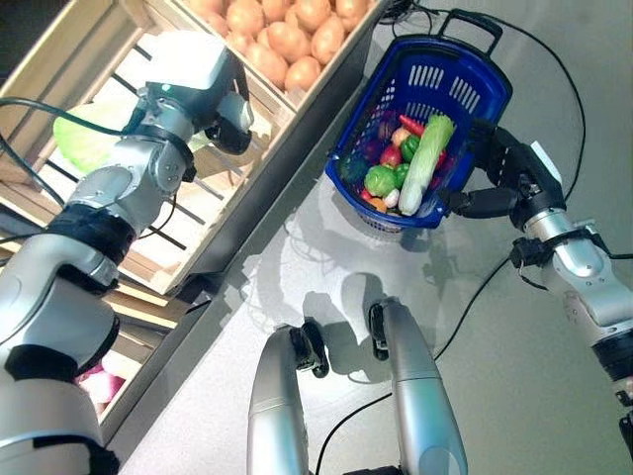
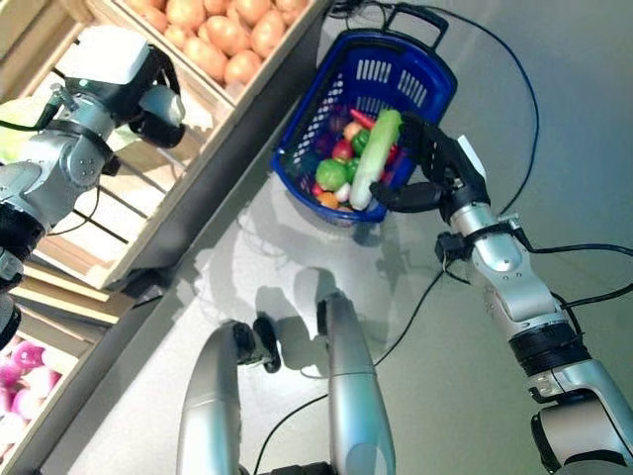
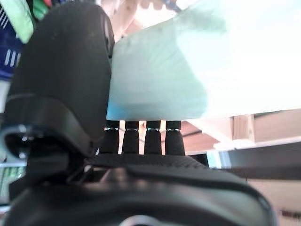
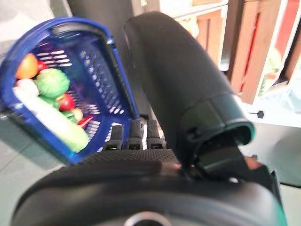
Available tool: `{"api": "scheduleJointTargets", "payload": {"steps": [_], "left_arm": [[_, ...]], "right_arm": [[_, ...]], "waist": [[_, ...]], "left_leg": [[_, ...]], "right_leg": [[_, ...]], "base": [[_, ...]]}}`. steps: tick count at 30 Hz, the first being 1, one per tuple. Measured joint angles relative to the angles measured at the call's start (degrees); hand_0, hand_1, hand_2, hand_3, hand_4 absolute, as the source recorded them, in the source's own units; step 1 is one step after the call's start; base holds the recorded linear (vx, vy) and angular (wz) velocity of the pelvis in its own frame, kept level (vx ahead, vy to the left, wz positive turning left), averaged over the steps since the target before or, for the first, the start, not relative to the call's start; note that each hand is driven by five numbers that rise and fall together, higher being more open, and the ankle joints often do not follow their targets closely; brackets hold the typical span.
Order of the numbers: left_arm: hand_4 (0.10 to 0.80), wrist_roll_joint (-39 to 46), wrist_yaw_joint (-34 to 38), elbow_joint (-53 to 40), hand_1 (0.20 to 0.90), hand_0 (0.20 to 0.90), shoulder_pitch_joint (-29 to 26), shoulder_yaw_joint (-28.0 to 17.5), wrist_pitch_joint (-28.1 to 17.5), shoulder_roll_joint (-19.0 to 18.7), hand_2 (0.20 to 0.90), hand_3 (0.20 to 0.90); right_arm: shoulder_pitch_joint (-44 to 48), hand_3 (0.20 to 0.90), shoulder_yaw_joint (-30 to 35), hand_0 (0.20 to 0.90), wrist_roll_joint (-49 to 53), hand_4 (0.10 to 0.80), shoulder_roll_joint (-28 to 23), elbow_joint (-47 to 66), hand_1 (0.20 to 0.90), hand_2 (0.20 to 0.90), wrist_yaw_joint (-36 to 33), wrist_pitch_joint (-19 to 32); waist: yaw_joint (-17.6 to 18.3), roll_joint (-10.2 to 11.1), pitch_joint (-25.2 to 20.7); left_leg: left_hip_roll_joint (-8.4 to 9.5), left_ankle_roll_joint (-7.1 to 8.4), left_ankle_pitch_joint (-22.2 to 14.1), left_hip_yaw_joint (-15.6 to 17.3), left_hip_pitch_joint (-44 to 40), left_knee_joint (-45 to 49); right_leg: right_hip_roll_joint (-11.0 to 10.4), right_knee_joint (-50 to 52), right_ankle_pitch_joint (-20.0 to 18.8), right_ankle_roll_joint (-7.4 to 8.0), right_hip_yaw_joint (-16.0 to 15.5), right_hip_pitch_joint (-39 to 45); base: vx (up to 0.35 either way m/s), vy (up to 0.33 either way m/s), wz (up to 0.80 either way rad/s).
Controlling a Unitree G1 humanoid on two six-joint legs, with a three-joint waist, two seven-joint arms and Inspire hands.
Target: Put vegetables into the basket
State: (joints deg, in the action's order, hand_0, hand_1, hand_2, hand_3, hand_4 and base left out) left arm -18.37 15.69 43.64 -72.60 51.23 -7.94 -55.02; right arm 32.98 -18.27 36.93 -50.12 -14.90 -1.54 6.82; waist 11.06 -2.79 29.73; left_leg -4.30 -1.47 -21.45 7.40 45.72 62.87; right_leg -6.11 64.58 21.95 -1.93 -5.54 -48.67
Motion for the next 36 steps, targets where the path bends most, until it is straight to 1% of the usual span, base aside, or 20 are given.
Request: {"api": "scheduleJointTargets", "payload": {"steps": [3,4,6,7,9,12,13,17,19,21,22,23,25,27,29,30,31,32,33,36], "left_arm": [[0.4,0.2,1.0,-2.7,0.3,0.3,2.0,-1.0,-1.1,-2.6,0.3,0.3],[0.4,0.3,1.2,-3.5,0.3,0.3,2.7,-1.3,-1.5,-3.0,0.3,0.3],[0.4,1.0,1.7,-4.7,0.3,0.3,4.1,-2.6,-2.8,-3.6,0.3,0.3],[0.4,1.3,2.7,-5.7,0.3,0.3,5.7,-4.4,-3.6,-4.0,0.3,0.3],[0.4,2.4,3.5,-6.4,0.3,0.3,7.2,-6.7,-4.7,-4.1,0.3,0.3],[0.4,3.5,4.0,-6.5,0.3,0.3,9.6,-9.6,-5.9,-4.1,0.3,0.3],[0.4,3.5,4.2,-6.5,0.3,0.3,10.4,-9.7,-6.1,-4.1,0.3,0.3],[0.4,4.2,4.6,-6.7,0.3,0.3,14.1,-12.9,-7.6,-4.0,0.3,0.3],[0.4,6.8,4.7,-6.7,0.3,0.3,16.6,-14.5,-8.0,-3.9,0.3,0.3],[0.4,8.7,4.7,-6.7,0.3,0.3,18.0,-15.8,-8.8,-3.4,0.3,0.3],[0.4,11.0,4.8,-7.0,0.3,0.3,19.9,-18.5,-9.8,-2.3,0.3,0.3],[0.4,13.0,4.9,-7.1,0.3,0.3,20.7,-19.9,-10.3,-1.5,0.3,0.3],[0.4,18.6,4.8,-7.7,0.3,0.3,23.4,-24.6,-10.7,1.8,0.3,0.3],[0.4,25.4,4.0,-8.3,0.3,0.3,26.2,-29.4,-11.4,6.9,0.3,0.3],[0.4,32.7,2.3,-10.0,0.3,0.3,29.7,-33.2,-12.4,13.0,0.3,0.3],[0.4,36.1,0.6,-10.6,0.3,0.3,30.9,-33.5,-12.7,16.0,0.3,0.3],[0.4,38.3,-0.6,-11.4,0.3,0.3,32.0,-33.6,-12.7,17.9,0.3,0.3],[0.4,39.1,-1.2,-11.9,0.3,0.3,32.7,-33.6,-12.7,19.0,0.3,0.3],[0.4,40.2,-2.3,-12.9,0.3,0.3,34.3,-33.6,-12.7,20.7,0.3,0.3],[0.4,43.9,-5.4,-14.7,0.3,0.3,35.9,-33.5,-12.7,25.1,0.3,0.3]], "right_arm": [[-0.2,0.9,0.1,0.9,-0.1,0.8,1.8,0.1,0.9,0.9,0.7,-0.1],[-0.6,0.9,0.1,0.9,-0.4,0.8,2.5,0.1,0.9,0.9,0.9,-0.1],[-1.8,0.9,0.1,0.9,-0.5,0.8,4.4,0.2,0.9,0.9,1.1,-0.1],[-2.3,0.9,0.1,0.9,-0.6,0.8,5.6,0.4,0.9,0.9,1.6,-0.1],[-2.3,0.9,0.0,0.9,-0.6,0.8,6.0,0.9,0.9,0.9,2.1,-0.1],[-2.4,0.9,0.0,0.9,-0.8,0.8,7.4,1.0,0.9,0.9,2.6,-0.2],[-2.6,0.9,0.0,0.9,-0.9,0.8,8.2,1.1,0.9,0.9,2.6,-0.2],[-3.4,0.9,0.0,0.9,-3.0,0.8,9.6,1.8,0.9,0.9,2.8,-0.2],[-4.3,0.9,0.0,0.9,-3.0,0.8,10.7,1.9,0.9,0.9,3.0,-0.2],[-5.4,0.9,0.0,0.9,-3.1,0.8,10.7,1.9,0.9,0.9,4.0,-0.2],[-6.3,0.9,0.0,0.9,-3.2,0.8,10.8,1.9,0.9,0.9,5.2,-0.2],[-6.7,0.9,-0.1,0.9,-3.4,0.8,10.9,1.8,0.9,0.9,6.1,-0.2],[-6.9,0.9,-0.7,0.9,-5.6,0.8,11.5,1.9,0.9,0.9,8.3,-0.2],[-6.9,0.9,-1.2,0.9,-5.5,0.8,13.0,1.9,0.9,0.9,10.1,-0.2],[-7.1,0.9,-1.4,0.9,-5.5,0.8,15.5,1.9,0.9,0.9,11.1,-0.2],[-6.8,0.9,-2.0,0.9,-5.4,0.8,17.0,1.9,0.9,0.9,11.8,-0.1],[-6.4,0.9,-3.1,0.9,-5.0,0.8,17.7,2.0,0.9,0.9,12.2,-0.2],[-6.4,0.9,-3.6,0.9,-5.0,0.8,17.9,2.2,0.9,0.9,12.6,-0.2],[-6.3,0.9,-4.6,0.9,-4.9,0.8,18.6,2.3,0.9,0.9,13.5,-0.2],[-5.5,0.9,-5.3,0.9,-4.3,0.8,21.4,2.3,0.9,0.9,14.9,-2.3]], "waist": [[-0.4,0.6,-0.3],[-0.7,0.8,-0.5],[-1.4,1.6,-1.2],[-2.0,2.1,-1.9],[-3.1,2.2,-2.0],[-3.5,2.3,-2.1],[-3.8,2.5,-2.7],[-4.6,2.7,-4.2],[-5.0,2.7,-4.2],[-5.4,2.7,-4.5],[-5.8,2.7,-5.3],[-6.0,2.7,-5.4],[-6.4,2.7,-5.4],[-6.8,2.6,-5.6],[-7.3,2.3,-8.0],[-7.6,2.1,-8.7],[-7.8,2.1,-9.0],[-7.9,2.1,-9.6],[-8.3,2.1,-11.4],[-9.0,2.1,-12.5]], "left_leg": [[0.56,0.47,0.9,-0.2,-3.8,-3.2],[0.81,0.98,1.3,-0.3,-5.2,-4.4],[1.32,1.4,1.9,-0.8,-8.1,-7.0],[1.56,1.87,2.4,-1.0,-9.5,-8.6],[1.57,2.02,2.7,-1.2,-11.7,-10.1],[1.72,2.51,3.2,-1.9,-14.9,-12.5],[1.85,2.59,3.3,-2.0,-15.9,-13.5],[2.49,2.67,4.8,-2.1,-19.2,-18.1],[2.53,2.67,5.8,-2.1,-22.1,-21.5],[2.53,2.66,6.6,-2.2,-23.8,-23.8],[2.6,2.65,7.2,-2.2,-24.5,-25.5],[2.62,2.66,7.8,-2.2,-25.3,-26.9],[2.73,2.67,9.4,-2.2,-28.4,-31.2],[3.0,2.68,11.3,-2.4,-31.8,-36.3],[3.29,2.68,13.2,-2.7,-34.3,-41.3],[3.24,2.69,14.6,-3.1,-37.0,-44.5],[3.26,2.71,15.6,-3.4,-39.4,-47.2],[3.28,2.68,16.1,-3.6,-40.1,-48.3],[3.33,2.64,16.8,-3.7,-41.0,-50.3],[3.28,2.37,18.3,-4.1,-45.2,-54.8]], "right_leg": [[-0.1,-2.2,0.0,-0.04,-0.2,3.5],[-0.1,-3.1,0.0,-0.13,-0.6,5.0],[-0.3,-5.0,0.2,-0.49,-1.3,8.0],[-0.4,-5.9,0.2,-0.61,-1.5,9.2],[-0.4,-7.2,0.2,-0.85,-2.0,11.3],[-0.4,-9.5,0.2,-0.98,-3.1,15.1],[-0.4,-10.2,0.2,-0.98,-3.1,16.0],[-0.5,-13.8,-0.5,-0.57,-3.3,19.0],[-0.4,-16.8,-1.3,-0.53,-3.7,21.8],[-0.3,-18.8,-1.8,-0.42,-4.1,23.5],[-0.3,-20.2,-2.2,-0.35,-4.1,24.0],[-0.3,-21.4,-2.6,-0.33,-4.4,24.9],[0.0,-24.8,-3.9,-0.22,-4.7,27.6],[0.3,-28.6,-5.1,0.03,-5.1,31.0],[0.7,-32.7,-6.4,0.24,-5.8,33.2],[1.3,-35.6,-7.5,0.35,-6.1,35.8],[1.6,-37.8,-8.1,0.59,-6.2,37.9],[1.7,-38.8,-8.3,0.67,-6.2,38.6],[1.9,-40.3,-8.8,0.82,-6.3,39.1],[2.7,-44.8,-10.0,1.38,-6.4,43.7]], "base": [[0.045,-0.062,0.08],[0.044,-0.058,0.16],[0.049,-0.041,0.16],[0.03,-0.03,0.09],[0.028,-0.02,0.06],[0.033,-0.008,0.1],[0.039,0.004,0.06],[0.038,0.005,0.08],[0.015,-0.002,0.01],[0.015,-0.004,0.02],[0.04,-0.01,0.06],[0.084,-0.018,0.05],[0.1,-0.024,0.03],[0.119,-0.03,0.05],[0.124,-0.025,0.13],[0.113,-0.028,0.16],[0.092,-0.029,0.15],[0.052,-0.026,0.1],[0.037,-0.023,0.06],[0.048,-0.028,0.14]]}}
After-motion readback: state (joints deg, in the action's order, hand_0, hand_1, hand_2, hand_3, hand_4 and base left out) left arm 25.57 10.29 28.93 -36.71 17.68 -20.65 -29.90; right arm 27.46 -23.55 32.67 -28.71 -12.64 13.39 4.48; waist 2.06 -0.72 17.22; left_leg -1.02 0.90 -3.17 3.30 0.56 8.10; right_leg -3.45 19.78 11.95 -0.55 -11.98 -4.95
